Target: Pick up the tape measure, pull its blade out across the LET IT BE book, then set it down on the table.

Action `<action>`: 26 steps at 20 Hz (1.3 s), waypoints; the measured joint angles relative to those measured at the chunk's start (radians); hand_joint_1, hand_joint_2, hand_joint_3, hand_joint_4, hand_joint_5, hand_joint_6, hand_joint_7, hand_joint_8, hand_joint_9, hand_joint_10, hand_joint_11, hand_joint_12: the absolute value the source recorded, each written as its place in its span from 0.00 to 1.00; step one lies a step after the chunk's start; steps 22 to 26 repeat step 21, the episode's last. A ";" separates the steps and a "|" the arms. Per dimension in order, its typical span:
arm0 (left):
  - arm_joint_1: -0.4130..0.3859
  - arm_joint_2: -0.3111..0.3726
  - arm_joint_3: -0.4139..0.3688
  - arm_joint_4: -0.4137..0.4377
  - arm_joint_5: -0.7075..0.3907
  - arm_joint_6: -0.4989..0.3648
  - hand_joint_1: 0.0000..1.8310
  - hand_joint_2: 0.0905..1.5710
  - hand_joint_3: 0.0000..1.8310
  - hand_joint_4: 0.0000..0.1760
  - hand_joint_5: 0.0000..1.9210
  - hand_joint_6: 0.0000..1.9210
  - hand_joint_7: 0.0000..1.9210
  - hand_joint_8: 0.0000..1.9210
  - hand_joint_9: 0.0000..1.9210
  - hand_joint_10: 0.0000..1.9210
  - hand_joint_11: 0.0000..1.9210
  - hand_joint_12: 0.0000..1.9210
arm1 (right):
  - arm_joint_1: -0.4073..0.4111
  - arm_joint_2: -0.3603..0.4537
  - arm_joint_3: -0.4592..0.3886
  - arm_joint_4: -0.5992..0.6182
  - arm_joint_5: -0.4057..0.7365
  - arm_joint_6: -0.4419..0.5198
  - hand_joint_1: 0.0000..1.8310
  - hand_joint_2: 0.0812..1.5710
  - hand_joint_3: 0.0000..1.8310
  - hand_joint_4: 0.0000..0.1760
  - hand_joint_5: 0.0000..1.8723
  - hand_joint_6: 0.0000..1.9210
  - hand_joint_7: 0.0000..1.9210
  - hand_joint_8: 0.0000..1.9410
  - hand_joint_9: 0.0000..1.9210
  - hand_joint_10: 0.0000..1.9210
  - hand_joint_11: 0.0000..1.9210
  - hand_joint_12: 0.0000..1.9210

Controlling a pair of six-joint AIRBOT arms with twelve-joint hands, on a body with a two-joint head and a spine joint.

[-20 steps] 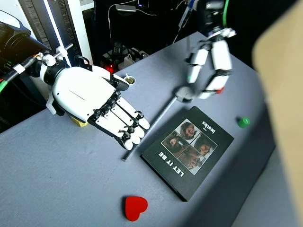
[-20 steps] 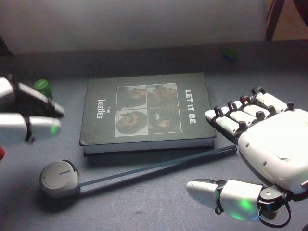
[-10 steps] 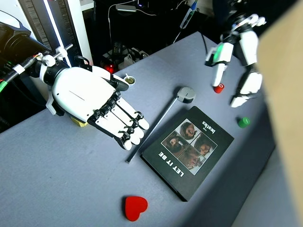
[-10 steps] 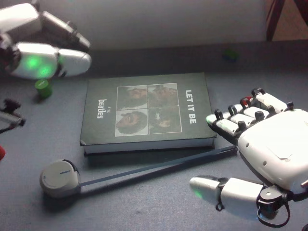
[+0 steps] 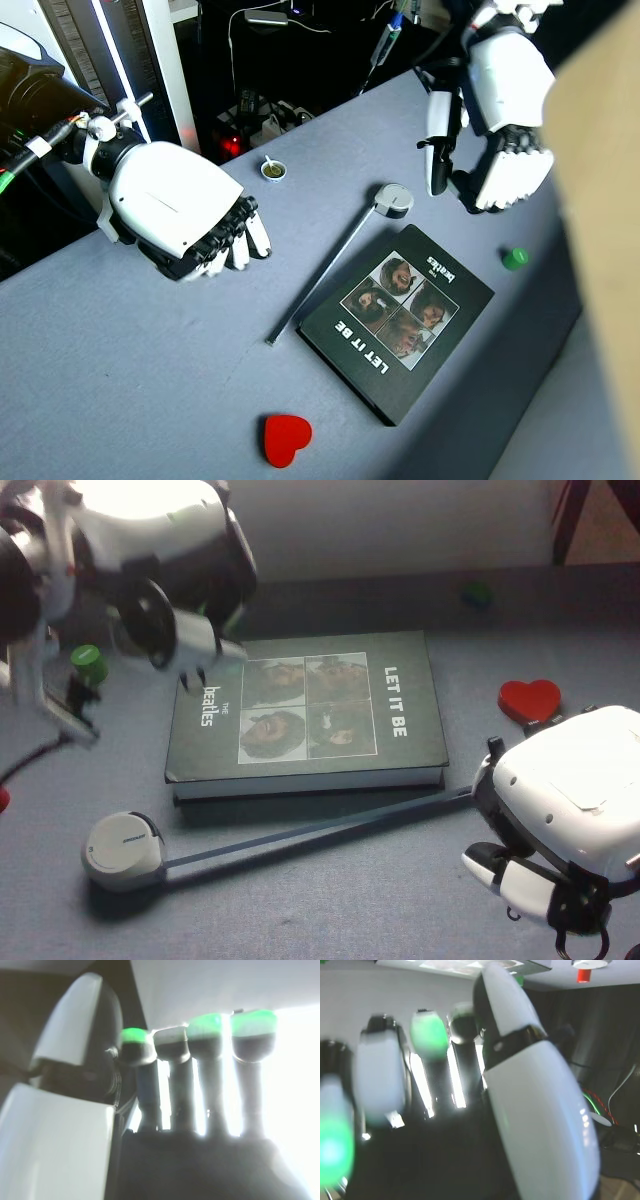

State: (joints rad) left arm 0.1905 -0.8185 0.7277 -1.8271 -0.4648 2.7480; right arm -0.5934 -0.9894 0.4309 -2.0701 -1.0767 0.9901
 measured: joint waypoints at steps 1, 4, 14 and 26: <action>0.001 0.000 -0.043 -0.006 -0.059 0.009 0.47 0.77 0.01 0.05 0.64 1.00 0.64 1.00 0.73 1.00 0.74 1.00 | 0.000 0.000 0.000 0.000 -0.001 0.000 0.48 0.86 0.00 0.99 0.67 1.00 0.80 1.00 0.90 1.00 1.00 1.00; 0.014 -0.022 -0.203 0.025 -0.303 -0.066 0.47 0.79 0.00 0.06 0.64 1.00 0.67 1.00 0.75 1.00 0.78 1.00 | 0.000 -0.001 0.002 0.000 0.001 0.010 0.51 0.87 0.00 1.00 0.66 1.00 0.80 1.00 0.90 1.00 1.00 1.00; 0.117 -0.122 -0.396 0.016 -0.693 -0.373 0.50 0.78 0.00 0.07 0.64 1.00 0.66 1.00 0.74 1.00 0.77 1.00 | 0.013 -0.013 0.026 -0.003 -0.001 0.048 0.53 0.86 0.00 1.00 0.64 1.00 0.78 1.00 0.91 1.00 1.00 1.00; 0.161 -0.146 -0.415 0.065 -0.734 -0.473 0.48 0.75 0.00 0.00 0.59 1.00 0.61 1.00 0.69 1.00 0.73 1.00 | 0.013 -0.014 0.027 -0.003 -0.001 0.053 0.48 0.86 0.00 1.00 0.63 1.00 0.77 1.00 0.91 1.00 1.00 1.00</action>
